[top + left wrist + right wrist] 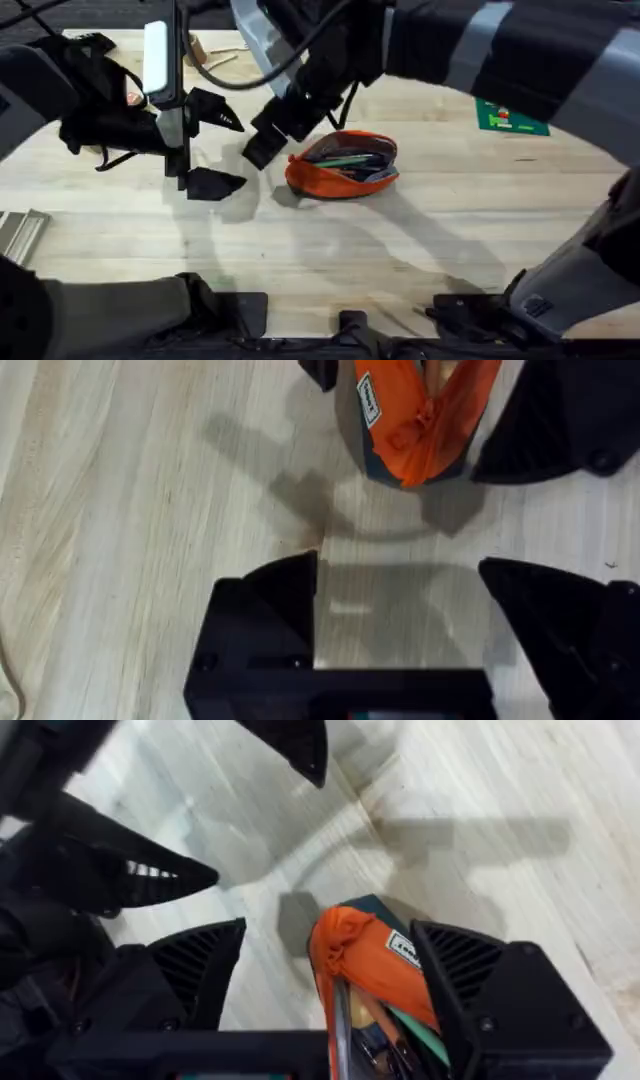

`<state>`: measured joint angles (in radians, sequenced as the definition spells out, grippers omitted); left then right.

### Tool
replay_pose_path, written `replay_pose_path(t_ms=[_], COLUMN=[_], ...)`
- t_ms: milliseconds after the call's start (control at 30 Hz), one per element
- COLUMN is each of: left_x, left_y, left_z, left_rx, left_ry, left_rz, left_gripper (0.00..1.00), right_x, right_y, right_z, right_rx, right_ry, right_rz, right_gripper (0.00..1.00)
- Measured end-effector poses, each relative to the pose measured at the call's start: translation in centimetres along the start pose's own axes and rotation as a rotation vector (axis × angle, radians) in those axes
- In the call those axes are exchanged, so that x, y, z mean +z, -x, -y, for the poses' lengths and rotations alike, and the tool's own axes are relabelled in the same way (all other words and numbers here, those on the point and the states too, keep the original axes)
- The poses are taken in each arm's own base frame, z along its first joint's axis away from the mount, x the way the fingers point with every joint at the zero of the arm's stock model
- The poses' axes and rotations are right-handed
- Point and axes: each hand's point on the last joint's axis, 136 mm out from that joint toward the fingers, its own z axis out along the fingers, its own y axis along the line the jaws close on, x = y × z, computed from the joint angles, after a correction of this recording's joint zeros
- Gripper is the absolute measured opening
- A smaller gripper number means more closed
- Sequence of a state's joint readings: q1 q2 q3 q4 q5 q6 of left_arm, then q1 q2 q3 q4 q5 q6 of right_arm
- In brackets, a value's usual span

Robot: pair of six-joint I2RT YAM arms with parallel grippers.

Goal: Unzip the bag, pick up the pens from the table one at a time and place them inside, then zip the bag closed.

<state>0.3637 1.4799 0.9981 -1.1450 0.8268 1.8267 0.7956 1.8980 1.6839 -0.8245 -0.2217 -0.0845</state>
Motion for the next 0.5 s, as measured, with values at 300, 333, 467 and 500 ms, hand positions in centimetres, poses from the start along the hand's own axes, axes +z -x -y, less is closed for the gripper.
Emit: replay_pose_path(t_ms=[300, 333, 467, 500], left_x=[0.0, 0.0, 0.0, 0.0], left_y=[0.0, 0.0, 0.0, 0.0], left_z=[0.0, 0.0, 0.0, 0.0], left_rx=[0.000, 0.000, 0.000, 0.000], left_ry=[0.000, 0.000, 0.000, 0.000], left_rz=[0.000, 0.000, 0.000, 0.000], left_gripper=[0.995, 0.994, 0.994, 0.994], right_x=[1.8, 1.8, 2.2, 2.5], right_y=[-1.7, -1.6, -1.7, -1.8], right_z=[0.7, 0.8, 1.2, 1.3], right_rx=[0.013, 0.014, 0.021, 0.024], right_ry=[-0.011, -0.012, -0.015, -0.015], right_rz=[-0.030, -0.026, -0.030, -0.037], right_gripper=[0.997, 0.998, 0.996, 0.997])
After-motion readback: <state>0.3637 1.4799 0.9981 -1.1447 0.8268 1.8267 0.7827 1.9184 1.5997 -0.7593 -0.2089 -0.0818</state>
